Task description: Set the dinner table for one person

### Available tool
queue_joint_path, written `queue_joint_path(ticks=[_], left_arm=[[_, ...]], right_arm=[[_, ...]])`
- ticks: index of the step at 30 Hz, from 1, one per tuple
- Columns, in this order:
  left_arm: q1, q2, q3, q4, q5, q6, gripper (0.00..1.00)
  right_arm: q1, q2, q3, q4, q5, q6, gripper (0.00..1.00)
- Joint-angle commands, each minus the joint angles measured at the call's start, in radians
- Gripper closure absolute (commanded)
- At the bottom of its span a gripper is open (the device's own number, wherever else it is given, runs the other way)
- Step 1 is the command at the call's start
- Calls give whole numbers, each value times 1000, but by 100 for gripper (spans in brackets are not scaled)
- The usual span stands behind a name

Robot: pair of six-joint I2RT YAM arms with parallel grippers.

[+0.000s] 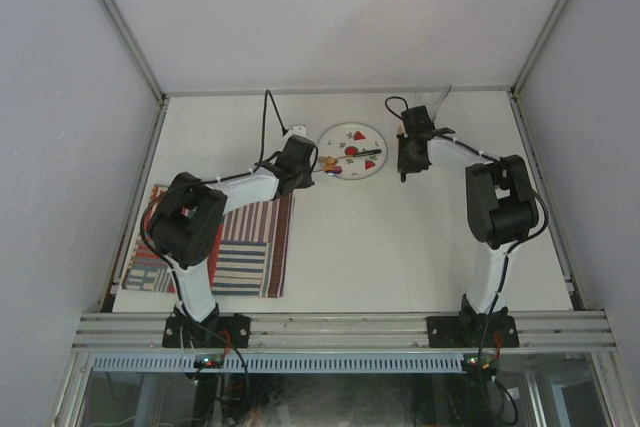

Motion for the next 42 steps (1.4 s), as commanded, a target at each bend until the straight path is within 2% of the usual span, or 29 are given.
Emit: queue_joint_path(ticks=[1, 4, 8, 13, 16, 20, 23, 26, 28, 30, 42], left_arm=[[-16, 27, 36, 74, 46, -17, 74], [-17, 54, 56, 78, 60, -18, 72], [-17, 87, 84, 82, 69, -14, 60], [-17, 113, 112, 83, 56, -2, 60], [-17, 82, 91, 99, 47, 4, 59], [-17, 69, 104, 99, 34, 38, 56], [-15, 118, 160, 73, 15, 59, 55], [-14, 168, 236, 23, 24, 62, 59], [-18, 150, 227, 42, 27, 48, 59], [-19, 122, 194, 86, 41, 48, 56], [-17, 187, 302, 1, 3, 90, 56]], right_arm=[[-46, 5, 3, 29, -5, -13, 100], [-60, 10, 3, 20, -28, -9, 100], [-61, 10, 4, 21, -27, -6, 71], [-60, 2, -3, 23, -22, -4, 40], [-61, -16, -24, 46, -21, -1, 28], [-65, -27, -40, 65, -27, 4, 25], [-70, -30, -47, 72, -41, 4, 24], [-76, -36, -57, 79, -59, 5, 24], [-81, -40, -65, 88, -69, 7, 24], [-85, -41, -67, 91, -78, 9, 24], [-97, -34, -68, 97, -107, 12, 24]])
